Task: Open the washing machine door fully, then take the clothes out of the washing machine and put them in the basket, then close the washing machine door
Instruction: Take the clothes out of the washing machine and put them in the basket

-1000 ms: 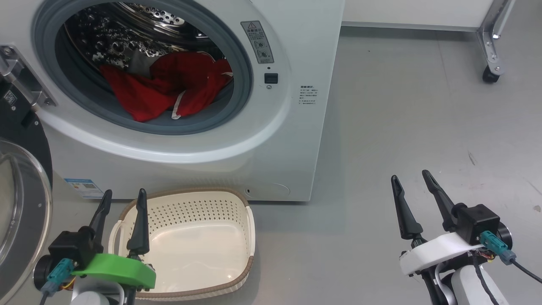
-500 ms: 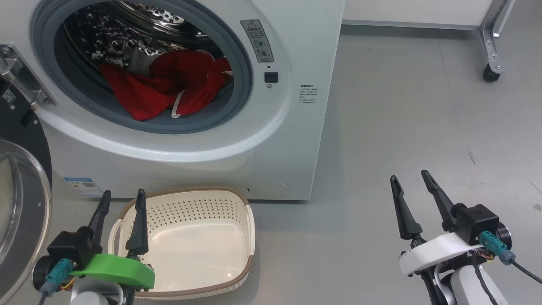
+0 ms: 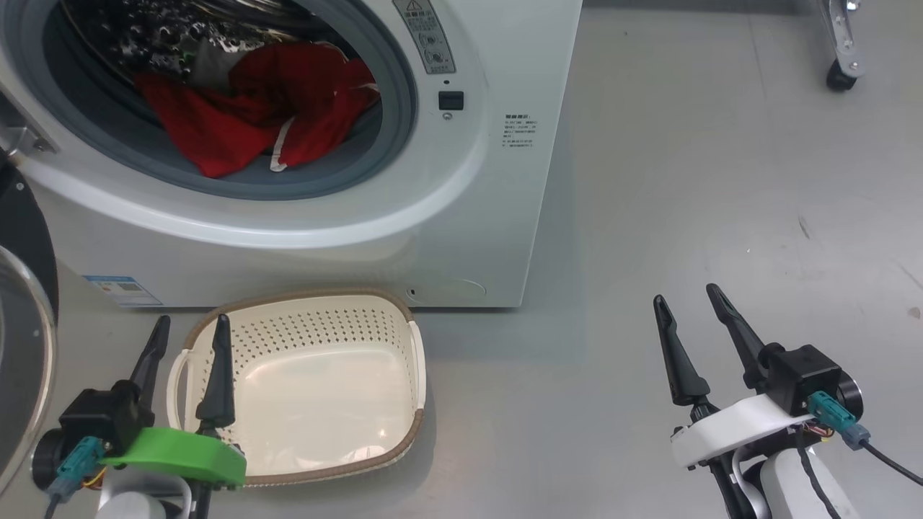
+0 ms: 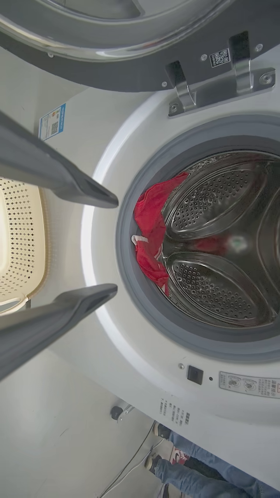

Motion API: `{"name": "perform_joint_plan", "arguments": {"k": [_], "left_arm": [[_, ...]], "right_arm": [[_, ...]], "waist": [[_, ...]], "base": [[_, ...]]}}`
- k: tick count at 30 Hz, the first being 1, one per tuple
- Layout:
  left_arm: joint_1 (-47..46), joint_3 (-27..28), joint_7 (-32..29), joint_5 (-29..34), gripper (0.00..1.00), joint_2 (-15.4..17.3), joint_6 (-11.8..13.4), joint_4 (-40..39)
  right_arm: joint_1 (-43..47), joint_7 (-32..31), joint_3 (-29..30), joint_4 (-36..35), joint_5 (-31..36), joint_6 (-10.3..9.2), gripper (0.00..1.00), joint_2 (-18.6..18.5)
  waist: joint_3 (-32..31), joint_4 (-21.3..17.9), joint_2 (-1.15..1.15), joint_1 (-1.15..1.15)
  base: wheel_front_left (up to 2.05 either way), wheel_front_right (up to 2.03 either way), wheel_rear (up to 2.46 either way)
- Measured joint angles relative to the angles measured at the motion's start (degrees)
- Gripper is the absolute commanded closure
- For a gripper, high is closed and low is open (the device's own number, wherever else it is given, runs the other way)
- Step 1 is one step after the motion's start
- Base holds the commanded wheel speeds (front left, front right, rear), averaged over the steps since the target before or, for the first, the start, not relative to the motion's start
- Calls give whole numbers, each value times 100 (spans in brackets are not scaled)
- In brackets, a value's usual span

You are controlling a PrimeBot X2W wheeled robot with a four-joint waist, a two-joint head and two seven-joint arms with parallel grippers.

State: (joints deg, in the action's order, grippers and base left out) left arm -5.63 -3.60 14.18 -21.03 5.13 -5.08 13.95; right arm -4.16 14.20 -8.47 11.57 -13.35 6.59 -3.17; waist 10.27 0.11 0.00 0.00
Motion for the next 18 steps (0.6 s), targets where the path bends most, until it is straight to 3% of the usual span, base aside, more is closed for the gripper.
{"name": "perform_joint_plan", "arguments": {"k": [9,12,18], "left_arm": [[-322,204,-192,207,0,280,275,-126],[-583,388,-366,250,0,360,490,-140],[-1406,572,-891,467,0,889,706,-169]], "right_arm": [[-63,0,-99,-87,33,7,0,8],[-135,0,-130,-136,33,7,0,10],[-409,2,-243,-266,31,8,0,22]], "waist": [[611,-203,0,0],[833,-306,0,0],[1351,-613,0,0]], "base": [[0,0,0],[0,0,0],[0,0,0]]}}
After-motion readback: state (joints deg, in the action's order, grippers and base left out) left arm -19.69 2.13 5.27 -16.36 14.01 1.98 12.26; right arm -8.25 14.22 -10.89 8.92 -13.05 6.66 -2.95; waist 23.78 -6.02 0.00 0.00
